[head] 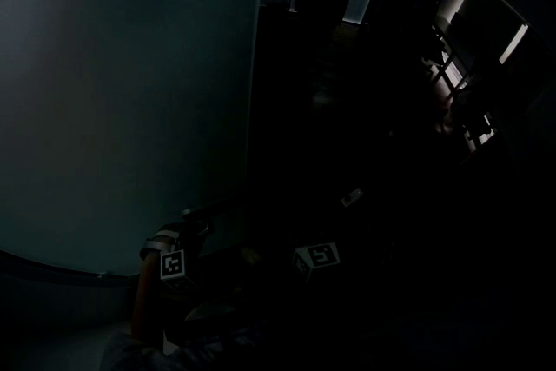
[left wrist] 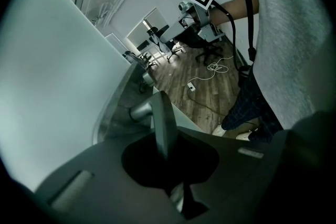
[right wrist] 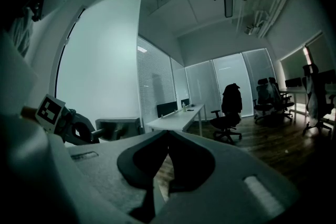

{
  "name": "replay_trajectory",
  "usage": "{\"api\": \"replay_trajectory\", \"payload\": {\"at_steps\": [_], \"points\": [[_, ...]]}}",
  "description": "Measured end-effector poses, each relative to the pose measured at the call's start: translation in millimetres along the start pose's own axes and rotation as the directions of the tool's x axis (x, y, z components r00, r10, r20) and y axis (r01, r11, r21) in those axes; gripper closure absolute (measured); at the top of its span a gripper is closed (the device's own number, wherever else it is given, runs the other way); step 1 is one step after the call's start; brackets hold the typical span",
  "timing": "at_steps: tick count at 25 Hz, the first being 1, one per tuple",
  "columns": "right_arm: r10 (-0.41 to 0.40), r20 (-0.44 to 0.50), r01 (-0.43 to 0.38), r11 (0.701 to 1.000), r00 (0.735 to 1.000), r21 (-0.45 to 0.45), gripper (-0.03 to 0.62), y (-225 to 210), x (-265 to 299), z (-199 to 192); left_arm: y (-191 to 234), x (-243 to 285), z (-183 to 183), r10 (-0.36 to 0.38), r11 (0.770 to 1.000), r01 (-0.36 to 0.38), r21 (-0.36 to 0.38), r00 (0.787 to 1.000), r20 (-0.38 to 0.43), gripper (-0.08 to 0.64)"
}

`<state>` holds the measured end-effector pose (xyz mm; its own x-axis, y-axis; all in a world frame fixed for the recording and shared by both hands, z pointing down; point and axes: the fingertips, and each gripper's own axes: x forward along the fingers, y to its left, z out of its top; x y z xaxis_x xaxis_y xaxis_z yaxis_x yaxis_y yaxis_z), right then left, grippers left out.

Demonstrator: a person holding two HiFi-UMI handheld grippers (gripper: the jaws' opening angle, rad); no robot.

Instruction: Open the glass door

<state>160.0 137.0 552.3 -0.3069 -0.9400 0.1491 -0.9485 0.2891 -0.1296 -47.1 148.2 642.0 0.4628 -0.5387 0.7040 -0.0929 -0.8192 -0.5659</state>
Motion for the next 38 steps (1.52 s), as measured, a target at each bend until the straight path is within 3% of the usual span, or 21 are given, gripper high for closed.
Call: {"api": "replay_trajectory", "payload": {"at_steps": [17,32,38], "points": [[-0.034,0.014,0.034,0.999,0.999,0.011,0.589,-8.4,-8.9,0.9,-7.3,-6.0,7.9,0.0,1.0,0.0,-0.005,1.0,0.015,0.54],[-0.042,0.017,0.042,0.999,0.999,0.013,0.589,-10.4,-11.1,-4.0,-3.6,-3.9,6.5,0.048,0.999,-0.048,-0.012,0.999,0.014,0.532],[-0.038,0.017,0.038,0.999,0.999,0.013,0.59,-4.9,-7.5,-3.6,1.4,-5.7,6.8,0.057,0.998,-0.055,-0.036,0.998,0.042,0.46]]}}
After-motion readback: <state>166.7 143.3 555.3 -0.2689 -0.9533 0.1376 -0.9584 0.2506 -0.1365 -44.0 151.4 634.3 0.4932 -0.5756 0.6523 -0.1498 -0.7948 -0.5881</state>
